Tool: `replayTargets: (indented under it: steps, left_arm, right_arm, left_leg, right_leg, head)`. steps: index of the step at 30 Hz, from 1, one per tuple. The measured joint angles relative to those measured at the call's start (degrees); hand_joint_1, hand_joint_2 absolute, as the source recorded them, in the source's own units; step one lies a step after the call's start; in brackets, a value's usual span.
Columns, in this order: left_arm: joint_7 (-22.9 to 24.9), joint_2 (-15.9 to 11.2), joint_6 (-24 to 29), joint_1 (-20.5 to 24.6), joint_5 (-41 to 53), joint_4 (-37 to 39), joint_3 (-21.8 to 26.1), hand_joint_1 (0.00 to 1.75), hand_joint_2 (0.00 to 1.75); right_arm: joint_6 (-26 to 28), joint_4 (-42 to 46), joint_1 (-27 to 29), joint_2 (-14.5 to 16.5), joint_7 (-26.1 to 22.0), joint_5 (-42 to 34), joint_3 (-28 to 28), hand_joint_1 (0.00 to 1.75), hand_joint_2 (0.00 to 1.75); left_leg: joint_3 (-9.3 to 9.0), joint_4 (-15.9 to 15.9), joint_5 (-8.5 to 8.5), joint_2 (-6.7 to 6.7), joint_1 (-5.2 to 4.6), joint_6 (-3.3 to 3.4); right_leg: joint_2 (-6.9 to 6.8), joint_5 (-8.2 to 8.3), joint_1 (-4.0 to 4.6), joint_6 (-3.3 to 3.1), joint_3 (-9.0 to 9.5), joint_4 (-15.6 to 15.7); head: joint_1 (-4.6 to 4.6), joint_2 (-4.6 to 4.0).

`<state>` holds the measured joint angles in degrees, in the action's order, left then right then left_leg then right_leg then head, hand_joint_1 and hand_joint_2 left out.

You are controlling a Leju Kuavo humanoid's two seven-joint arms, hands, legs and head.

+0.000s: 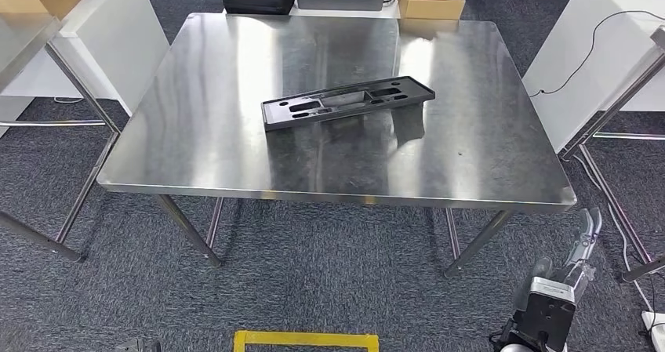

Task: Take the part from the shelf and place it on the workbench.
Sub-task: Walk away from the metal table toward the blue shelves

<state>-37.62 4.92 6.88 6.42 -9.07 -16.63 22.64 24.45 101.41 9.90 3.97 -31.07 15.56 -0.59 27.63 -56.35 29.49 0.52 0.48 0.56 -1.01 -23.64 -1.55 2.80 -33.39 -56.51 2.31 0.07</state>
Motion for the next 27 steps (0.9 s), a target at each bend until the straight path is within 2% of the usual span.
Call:
replayTargets:
  steps: [1,2,3,4,5,6,7,8,9,10,11,12,13,14,15,16,17,18,19,21,22,23,24,25,26,27]
  left_arm:
    - [0.0,0.0,0.1,0.0,0.1,0.0,0.0,0.00,0.00]
    - [0.0,0.0,0.1,0.1,0.1,0.0,0.0,0.00,0.00]
    - [0.0,0.0,0.2,0.2,0.2,0.0,0.0,0.00,0.00]
    - [0.0,0.0,0.2,0.3,0.2,0.0,0.1,0.00,0.00]
    - [0.0,0.0,0.2,0.3,0.2,0.0,0.1,0.00,0.00]
    - [0.1,-0.1,0.2,0.3,0.2,0.0,0.1,0.00,0.00]
    - [0.1,0.0,0.3,0.3,0.3,0.0,0.1,0.00,0.00]
    - [0.1,0.0,0.3,0.3,0.3,0.0,0.1,0.00,0.00]
    - [0.1,0.0,0.2,0.3,0.3,0.0,0.2,0.00,0.00]
    - [0.0,0.0,0.2,0.3,0.3,0.0,0.2,0.00,0.00]
    - [0.0,0.0,0.2,0.3,0.3,0.0,0.3,0.00,0.00]
    - [0.0,0.0,0.1,0.3,0.3,0.0,0.4,0.00,0.00]
    - [-0.1,0.1,0.1,0.3,0.3,0.0,0.5,0.00,0.00]
    - [-0.3,0.1,0.1,0.2,0.3,0.0,0.6,0.00,0.00]
    - [-0.4,0.1,0.2,0.2,0.3,0.0,0.7,0.00,0.00]
    - [-0.5,0.0,0.4,0.1,0.3,0.0,0.8,0.00,0.00]
    - [-0.6,0.0,0.6,-0.1,0.3,0.0,0.9,0.00,0.00]
    - [-0.6,-0.1,0.7,-0.3,0.2,0.1,0.9,0.00,0.00]
    - [-0.7,-0.1,0.7,-0.4,0.2,0.1,1.0,0.00,0.00]
    - [-0.6,-0.2,0.7,-0.6,0.0,0.1,1.0,0.00,0.00]
    - [-0.6,-0.2,0.7,-0.6,-0.1,0.1,1.1,0.00,0.00]
    - [-0.5,-0.3,0.7,-0.6,-0.2,0.1,1.1,0.00,0.00]
    - [-0.5,-0.4,0.8,-0.6,-0.3,0.1,1.2,0.00,0.00]
    - [-0.4,-0.4,0.8,-0.6,-0.4,0.2,1.3,0.00,0.00]
    - [-0.4,-0.5,0.9,-0.6,-0.4,0.2,1.5,0.00,0.00]
    - [-0.4,-0.6,0.9,-0.6,-0.4,0.1,1.7,0.00,0.00]
  right_arm:
    - [0.0,0.0,0.2,0.0,0.0,-0.1,0.0,0.00,0.00]
    - [0.0,-0.1,0.3,0.1,0.0,-0.1,-0.1,0.00,0.00]
    - [0.0,-0.1,0.5,0.1,0.0,-0.2,-0.2,0.00,0.00]
    - [0.0,-0.1,0.6,0.1,0.1,-0.2,-0.2,0.00,0.00]
    - [0.0,-0.2,0.7,0.2,0.1,-0.2,-0.3,0.00,0.00]
    - [0.0,-0.3,0.8,0.2,0.1,-0.2,-0.4,0.00,0.00]
    - [0.0,-0.4,0.9,0.2,0.1,-0.2,-0.5,0.00,0.00]
    - [0.0,-0.5,1.0,0.2,0.1,-0.3,-0.5,0.00,0.00]
    - [0.0,-0.6,1.1,0.2,0.1,-0.3,-0.6,0.00,0.00]
    - [0.0,-0.7,1.1,0.2,0.1,-0.4,-0.6,0.00,0.00]
    - [0.0,-0.7,1.1,0.2,0.0,-0.6,-0.6,0.00,0.00]
    - [0.0,-0.7,1.1,0.2,0.0,-0.7,-0.6,0.00,0.00]
    - [0.0,-0.7,1.0,0.2,-0.1,-0.9,-0.6,0.00,0.00]
    - [0.0,-0.7,1.0,0.2,-0.2,-1.1,-0.7,0.00,0.00]
    - [-0.1,-0.8,1.0,0.2,-0.3,-1.4,-0.7,0.00,0.00]
    - [-0.2,-0.9,1.0,0.2,-0.4,-1.7,-0.8,0.00,0.00]
    - [-0.3,-1.0,1.0,0.2,-0.4,-2.1,-1.0,0.00,0.00]
    - [-0.5,-1.1,1.0,0.2,-0.5,-2.5,-1.1,0.00,0.00]
    - [-0.7,-1.3,1.0,0.2,-0.5,-2.8,-1.2,0.00,0.00]
    - [-1.1,-1.7,1.1,0.2,-0.8,-3.2,-1.3,0.00,0.00]
    - [-1.3,-2.0,1.1,0.2,-0.9,-3.3,-1.3,0.00,0.00]
    - [-1.4,-2.3,1.2,0.2,-1.0,-3.4,-1.4,0.00,0.00]
    - [-1.4,-2.6,1.2,0.2,-1.0,-3.5,-1.4,0.00,0.00]
    - [-1.4,-2.8,1.2,0.2,-1.1,-3.5,-1.4,0.00,0.00]
    - [-1.4,-3.1,1.2,0.2,-1.1,-3.6,-1.4,0.00,0.00]
    - [-1.4,-3.3,1.2,0.2,-1.1,-3.6,-1.4,0.00,0.00]
  left_leg:
    - [0.51,0.1,-0.47,-0.13,-0.04,0.65]
    - [1.09,0.2,-1.06,-0.26,-0.07,1.38]
    - [1.78,0.4,-1.79,-0.42,-0.04,2.11]
    - [2.45,0.5,-2.52,-0.56,0.00,2.66]
    - [3.27,0.5,-3.20,-0.63,-0.15,2.98]
    - [4.10,0.4,-3.91,-0.69,-0.32,3.18]
    - [5.00,0.4,-4.64,-0.71,-0.52,3.27]
    - [5.90,0.3,-5.35,-0.73,-0.73,3.31]
    - [6.77,0.3,-6.05,-0.72,-0.93,3.30]
    - [7.60,0.2,-6.74,-0.69,-1.09,3.26]
    - [8.28,0.2,-7.37,-0.66,-1.22,3.15]
    - [8.85,0.1,-7.99,-0.62,-1.39,2.97]
    - [9.20,0.1,-8.67,-0.62,-1.48,2.73]
    - [9.42,0.2,-9.32,-0.63,-1.50,2.43]
    - [9.56,0.3,-9.94,-0.64,-1.50,2.10]
    - [9.69,0.4,-10.37,-0.63,-1.38,1.77]
    - [10.01,0.1,-9.81,-0.56,-1.24,1.38]
    - [10.50,-1.0,-8.07,-0.48,-1.10,0.96]
    - [11.18,-3.1,-5.30,-0.41,-0.91,0.54]
    - [12.71,-9.9,0.89,-0.37,-0.50,-0.23]
    - [13.14,-13.3,2.35,-0.37,-0.30,-0.52]
    - [13.00,-15.5,2.29,-0.38,-0.09,-0.74]
    - [12.04,-16.0,1.01,-0.39,0.11,-0.89]
    - [10.11,-14.6,-0.74,-0.39,0.30,-0.97]
    - [7.39,-11.4,-1.92,-0.39,0.46,-0.99]
    - [4.41,-7.4,-2.00,-0.34,0.46,-0.96]
  right_leg:
    - [0.01,0.22,-0.14,0.36,-0.23,-0.1]
    - [0.08,-0.35,-0.24,0.42,-0.77,-0.6]
    - [0.17,-1.86,-0.26,0.24,-1.57,-2.0]
    - [0.29,-4.27,-0.26,-0.20,-2.57,-4.5]
    - [0.41,-7.06,-0.17,-0.64,-3.64,-8.0]
    - [0.50,-9.31,-0.13,-0.82,-4.49,-11.9]
    - [0.56,-10.46,-0.10,-0.66,-4.84,-15.1]
    - [0.60,-10.45,-0.07,-0.25,-4.53,-16.9]
    - [0.63,-9.44,-0.01,0.22,-3.26,-16.7]
    - [0.65,-8.11,0.11,0.51,-1.02,-14.4]
    - [0.66,-7.28,0.35,0.39,2.08,-10.4]
    - [0.65,-7.21,0.64,-0.06,5.59,-5.4]
    - [0.64,-7.55,0.95,-0.59,8.09,-1.3]
    - [0.63,-8.00,1.22,-1.10,9.66,1.4]
    - [0.62,-8.08,1.40,-1.47,10.08,2.7]
    - [0.58,-7.63,1.31,-1.78,9.54,2.7]
    - [0.50,-7.07,1.18,-2.22,9.12,2.7]
    - [0.39,-6.40,1.02,-2.72,8.55,2.7]
    - [0.28,-5.69,0.83,-3.11,7.87,2.8]
    - [0.14,-4.32,0.86,-3.45,6.34,2.6]
    - [0.11,-3.66,0.84,-3.38,5.53,2.5]
    - [0.07,-3.03,0.82,-3.23,4.63,2.2]
    - [0.05,-2.47,0.76,-3.05,3.68,1.9]
    - [0.04,-2.01,0.69,-2.78,2.68,1.5]
    - [0.03,-1.64,0.61,-2.46,1.75,1.0]
    - [0.02,-1.33,0.63,-2.08,0.97,0.6]
  head:
    - [-0.02,0.00]
    - [-0.03,0.00]
    - [-0.18,0.00]
    - [-0.37,0.00]
    - [-0.57,0.00]
    - [-0.77,0.00]
    - [-0.87,0.00]
    - [-0.90,0.00]
    - [-0.92,0.00]
    - [-0.93,0.00]
    - [-0.92,0.00]
    - [-0.92,0.00]
    - [-0.79,0.00]
    - [-0.69,0.00]
    - [-0.60,0.00]
    - [-0.50,0.00]
    - [-0.51,0.00]
    - [-0.40,0.00]
    - [-0.27,0.00]
    - [0.00,0.00]
    - [0.03,0.00]
    - [0.05,0.00]
    - [0.08,0.00]
    - [0.11,0.00]
    - [0.15,0.00]
    - [0.18,0.00]
